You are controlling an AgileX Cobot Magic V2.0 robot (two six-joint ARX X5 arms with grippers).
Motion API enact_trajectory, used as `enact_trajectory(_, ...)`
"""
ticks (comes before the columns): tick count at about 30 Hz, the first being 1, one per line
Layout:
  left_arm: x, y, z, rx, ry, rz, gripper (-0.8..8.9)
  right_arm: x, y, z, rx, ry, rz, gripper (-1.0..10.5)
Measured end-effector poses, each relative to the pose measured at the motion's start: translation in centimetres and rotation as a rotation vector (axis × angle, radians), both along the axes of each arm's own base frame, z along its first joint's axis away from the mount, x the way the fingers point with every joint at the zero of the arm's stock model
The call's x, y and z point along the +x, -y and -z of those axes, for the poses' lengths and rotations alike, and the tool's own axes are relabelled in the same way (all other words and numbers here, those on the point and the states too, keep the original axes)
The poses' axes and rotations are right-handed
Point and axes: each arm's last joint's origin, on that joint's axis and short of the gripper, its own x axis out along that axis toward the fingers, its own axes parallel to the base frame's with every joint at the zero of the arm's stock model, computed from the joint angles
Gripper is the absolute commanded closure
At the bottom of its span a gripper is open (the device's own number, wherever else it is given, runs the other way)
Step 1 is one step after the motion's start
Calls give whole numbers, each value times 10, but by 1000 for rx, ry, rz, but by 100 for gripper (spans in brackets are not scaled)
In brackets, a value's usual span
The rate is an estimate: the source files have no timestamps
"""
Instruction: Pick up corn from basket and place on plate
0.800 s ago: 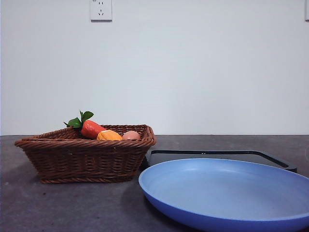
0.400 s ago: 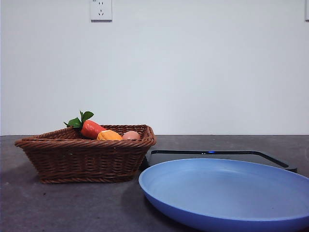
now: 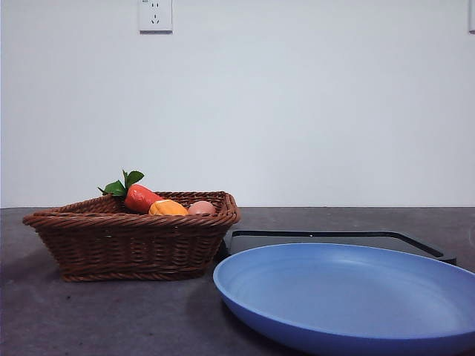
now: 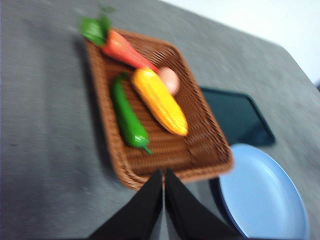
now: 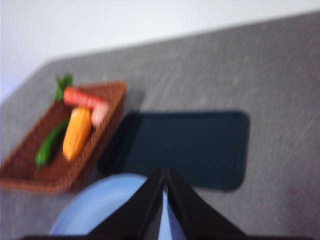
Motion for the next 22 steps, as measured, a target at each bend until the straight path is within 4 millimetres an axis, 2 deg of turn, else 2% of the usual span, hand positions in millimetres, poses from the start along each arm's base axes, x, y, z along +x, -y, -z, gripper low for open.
enact_trajectory(8,13,12,1,25,-97,176,806,11,-12,-3,-119,-138,-175,945)
enact_trajectory(13,14,15,2,31,-103,204,793,14,-17,0,-133,-166,-232,942)
enact_trajectory(14,14,15,2,31,-101,204,721,14,-17,0,-133,-165,-232,897)
enact_trajectory(16,15,15,1,31,-95,204,491,15,-17,-1,-134,-143,-230,707)
enact_trajectory(17,15,15,1,31,-91,204,413,15,-17,-2,-133,-136,-229,658)
enact_trajectory(18,15,15,1,31,-85,203,382,15,-17,-2,-129,-139,-227,656)
enact_trajectory(22,16,15,0,28,-81,202,384,27,-18,4,-102,-218,-221,659)
